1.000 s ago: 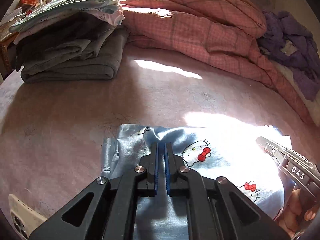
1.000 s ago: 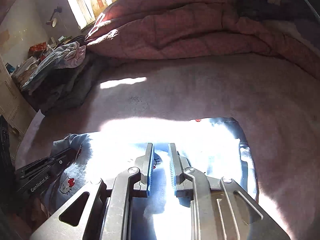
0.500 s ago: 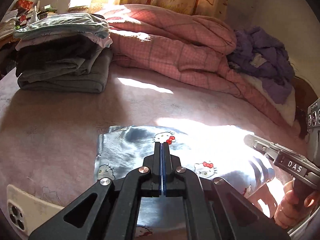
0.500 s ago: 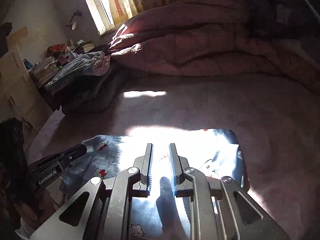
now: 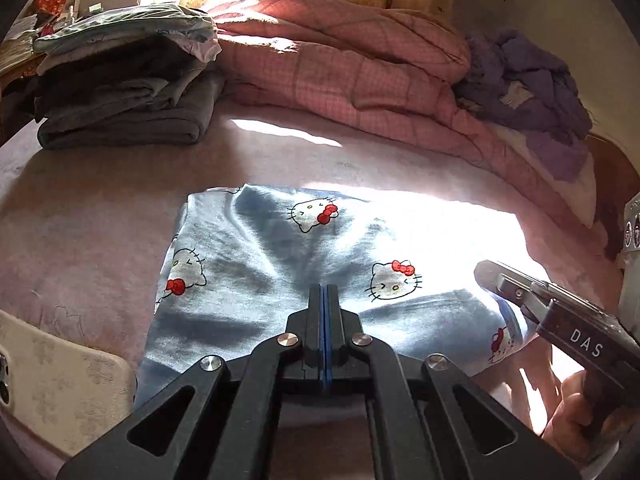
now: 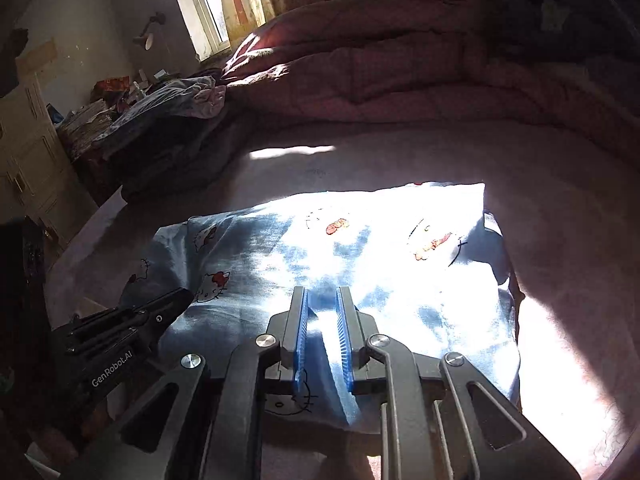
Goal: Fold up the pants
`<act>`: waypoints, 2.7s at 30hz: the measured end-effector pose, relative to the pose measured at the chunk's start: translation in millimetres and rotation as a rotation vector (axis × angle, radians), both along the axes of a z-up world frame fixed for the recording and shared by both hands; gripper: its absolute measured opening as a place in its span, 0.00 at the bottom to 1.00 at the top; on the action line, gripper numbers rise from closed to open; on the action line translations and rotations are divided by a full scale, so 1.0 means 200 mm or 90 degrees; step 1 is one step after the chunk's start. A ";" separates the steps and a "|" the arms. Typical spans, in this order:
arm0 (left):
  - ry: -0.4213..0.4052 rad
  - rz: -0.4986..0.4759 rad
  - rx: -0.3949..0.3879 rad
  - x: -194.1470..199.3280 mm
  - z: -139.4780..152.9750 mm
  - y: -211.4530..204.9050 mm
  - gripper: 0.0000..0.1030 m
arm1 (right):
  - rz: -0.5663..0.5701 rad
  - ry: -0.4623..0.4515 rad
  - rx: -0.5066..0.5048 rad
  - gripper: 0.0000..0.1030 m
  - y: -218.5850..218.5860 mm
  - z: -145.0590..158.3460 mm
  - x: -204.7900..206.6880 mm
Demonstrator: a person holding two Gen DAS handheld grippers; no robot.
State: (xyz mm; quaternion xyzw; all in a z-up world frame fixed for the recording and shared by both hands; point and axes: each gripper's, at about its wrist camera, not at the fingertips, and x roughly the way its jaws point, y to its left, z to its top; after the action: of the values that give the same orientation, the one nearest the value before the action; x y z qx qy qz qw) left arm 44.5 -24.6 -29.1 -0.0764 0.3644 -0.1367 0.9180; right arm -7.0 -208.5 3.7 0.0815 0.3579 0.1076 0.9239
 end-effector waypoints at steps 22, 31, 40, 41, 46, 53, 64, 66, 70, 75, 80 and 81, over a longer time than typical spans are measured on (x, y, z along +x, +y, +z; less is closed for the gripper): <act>-0.023 -0.020 -0.030 0.09 0.04 -0.14 0.00 | -0.029 0.017 0.033 0.16 -0.09 0.00 0.12; -0.146 0.004 0.010 -0.24 0.22 0.01 0.00 | -0.039 -0.057 -0.040 0.16 -0.01 0.18 -0.17; -0.134 0.007 0.017 -0.38 0.18 0.09 0.03 | -0.053 -0.081 -0.120 0.16 0.09 0.22 -0.41; -0.130 0.008 0.019 -0.40 0.17 0.10 0.03 | -0.053 -0.079 -0.124 0.16 0.10 0.22 -0.42; -0.110 0.007 0.027 -0.47 0.11 0.12 0.07 | -0.047 -0.065 -0.117 0.23 0.13 0.18 -0.49; -0.064 0.006 0.020 -0.52 0.01 0.15 0.08 | -0.035 -0.038 -0.097 0.25 0.17 0.10 -0.54; -0.041 -0.001 0.011 -0.54 -0.02 0.15 0.20 | -0.040 -0.023 -0.085 0.37 0.17 0.06 -0.58; -0.027 -0.006 0.001 -0.53 -0.03 0.15 0.44 | -0.040 -0.017 -0.075 0.46 0.16 0.06 -0.58; 0.012 -0.008 -0.045 -0.50 -0.06 0.18 0.54 | -0.045 -0.006 -0.024 0.48 0.11 0.04 -0.59; 0.034 -0.021 -0.118 -0.48 -0.05 0.22 0.74 | -0.061 0.017 0.123 0.67 -0.05 0.02 -0.58; 0.109 -0.045 -0.256 -0.39 -0.08 0.23 0.89 | -0.076 0.069 0.285 0.86 -0.17 -0.03 -0.54; 0.120 -0.046 -0.274 -0.38 -0.08 0.23 0.89 | -0.076 0.089 0.320 0.86 -0.19 -0.05 -0.52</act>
State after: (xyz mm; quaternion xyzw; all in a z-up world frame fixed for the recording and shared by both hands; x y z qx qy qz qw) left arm -30.9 21.4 -45.4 -0.2693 0.4138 -0.2363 0.8369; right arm -111.2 -247.3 -5.8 0.3368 0.3774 0.1327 0.8523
